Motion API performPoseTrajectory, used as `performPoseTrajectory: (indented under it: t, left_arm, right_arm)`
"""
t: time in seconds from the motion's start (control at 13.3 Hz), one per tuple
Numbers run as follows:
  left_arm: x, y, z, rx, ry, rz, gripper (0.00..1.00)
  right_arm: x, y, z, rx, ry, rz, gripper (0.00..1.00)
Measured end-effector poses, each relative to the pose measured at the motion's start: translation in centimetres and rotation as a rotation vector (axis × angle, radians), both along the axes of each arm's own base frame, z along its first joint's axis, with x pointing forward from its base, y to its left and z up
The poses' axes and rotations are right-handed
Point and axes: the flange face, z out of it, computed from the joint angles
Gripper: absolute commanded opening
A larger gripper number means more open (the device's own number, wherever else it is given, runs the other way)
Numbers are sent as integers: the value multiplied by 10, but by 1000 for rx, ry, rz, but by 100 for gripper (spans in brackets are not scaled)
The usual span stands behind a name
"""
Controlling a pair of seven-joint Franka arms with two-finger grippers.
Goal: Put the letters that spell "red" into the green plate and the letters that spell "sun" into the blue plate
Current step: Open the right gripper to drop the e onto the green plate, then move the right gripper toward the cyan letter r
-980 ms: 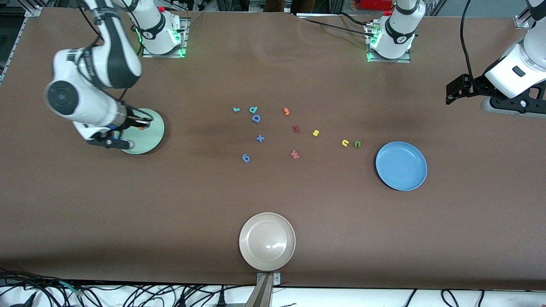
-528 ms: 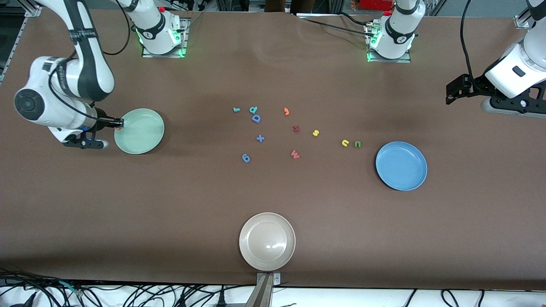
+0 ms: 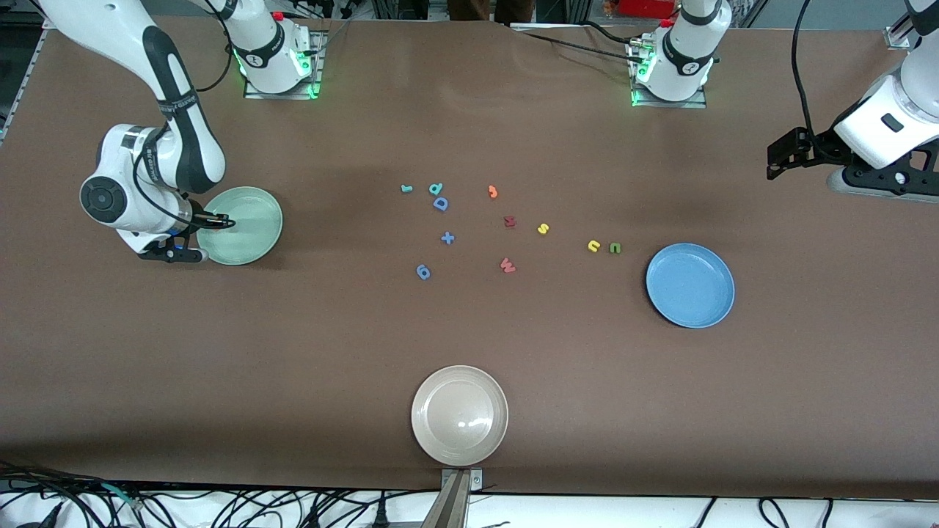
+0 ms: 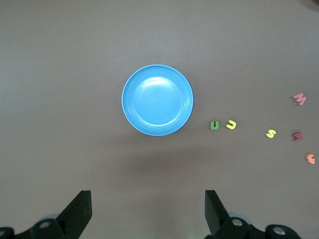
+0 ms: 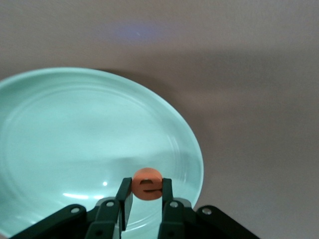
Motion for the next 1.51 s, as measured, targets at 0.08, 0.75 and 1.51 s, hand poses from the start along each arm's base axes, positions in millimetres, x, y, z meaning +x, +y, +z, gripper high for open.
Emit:
performPoseTrajectory:
  t: [0.08, 0.75, 1.51]
  left_arm:
    - [0, 0, 0, 0, 0, 0, 100]
    - [0, 0, 0, 0, 0, 0, 100]
    - [-1, 0, -1, 1, 10, 0, 100]
  right_arm:
    - [-2, -1, -4, 4, 7, -10, 8]
    - [-2, 1, 0, 24, 8, -19, 99]
    - [22, 151, 164, 54, 34, -121, 99]
